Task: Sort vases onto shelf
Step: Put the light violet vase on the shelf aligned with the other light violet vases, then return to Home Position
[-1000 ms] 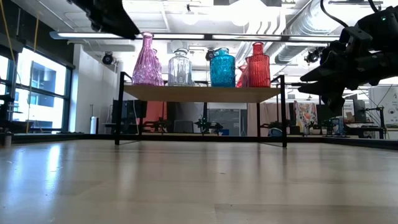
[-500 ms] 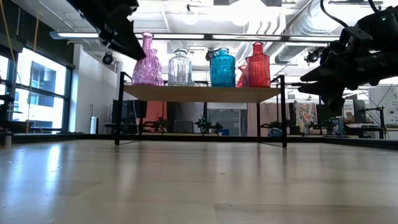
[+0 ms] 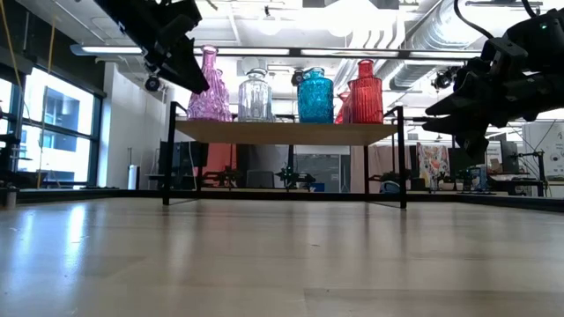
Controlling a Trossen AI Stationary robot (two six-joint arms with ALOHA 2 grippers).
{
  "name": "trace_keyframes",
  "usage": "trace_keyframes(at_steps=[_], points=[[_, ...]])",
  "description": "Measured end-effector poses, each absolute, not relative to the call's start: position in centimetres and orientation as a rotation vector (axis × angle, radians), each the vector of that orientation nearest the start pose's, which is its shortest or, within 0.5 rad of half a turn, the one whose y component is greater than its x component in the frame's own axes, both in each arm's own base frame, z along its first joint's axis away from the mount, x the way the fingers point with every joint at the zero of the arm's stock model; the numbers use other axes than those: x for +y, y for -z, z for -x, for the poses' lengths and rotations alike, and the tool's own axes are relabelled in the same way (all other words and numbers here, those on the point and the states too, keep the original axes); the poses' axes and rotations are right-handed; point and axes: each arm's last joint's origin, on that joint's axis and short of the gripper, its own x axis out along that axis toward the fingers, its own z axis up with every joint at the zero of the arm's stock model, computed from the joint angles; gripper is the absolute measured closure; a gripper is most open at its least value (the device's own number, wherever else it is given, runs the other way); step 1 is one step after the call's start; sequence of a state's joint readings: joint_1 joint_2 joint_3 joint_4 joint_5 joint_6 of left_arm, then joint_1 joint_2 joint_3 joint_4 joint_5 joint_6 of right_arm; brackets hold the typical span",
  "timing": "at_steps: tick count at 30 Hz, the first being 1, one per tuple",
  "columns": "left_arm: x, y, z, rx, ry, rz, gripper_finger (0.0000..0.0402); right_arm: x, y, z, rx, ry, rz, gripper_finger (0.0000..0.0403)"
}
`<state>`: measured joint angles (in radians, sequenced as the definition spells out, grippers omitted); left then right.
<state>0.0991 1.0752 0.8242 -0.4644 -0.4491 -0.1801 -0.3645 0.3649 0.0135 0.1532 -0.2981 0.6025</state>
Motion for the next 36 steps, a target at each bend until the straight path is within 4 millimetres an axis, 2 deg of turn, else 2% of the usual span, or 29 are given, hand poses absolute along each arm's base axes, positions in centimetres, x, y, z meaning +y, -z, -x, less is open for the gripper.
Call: trace_keyframes(at_steps=[12, 31, 34, 36], points=[[3.9, -27.3, -21.6, 0.637, -0.600, 0.066, 0.0206, -3.4, -15.1, -11.3, 0.163, 0.121, -0.665, 0.0295], [1.5, -28.5, -23.3, 0.447, -0.487, 0.092, 0.0206, -3.4, -15.1, -11.3, 0.163, 0.121, -0.665, 0.0295], [1.2, -29.6, -22.6, 0.381, -0.471, 0.103, 0.0206, -3.4, -15.1, -11.3, 0.163, 0.121, -0.665, 0.0295], [1.1, -30.7, -21.4, 0.339, -0.461, 0.111, 0.0206, -3.4, -15.1, -11.3, 0.163, 0.121, -0.665, 0.0295]])
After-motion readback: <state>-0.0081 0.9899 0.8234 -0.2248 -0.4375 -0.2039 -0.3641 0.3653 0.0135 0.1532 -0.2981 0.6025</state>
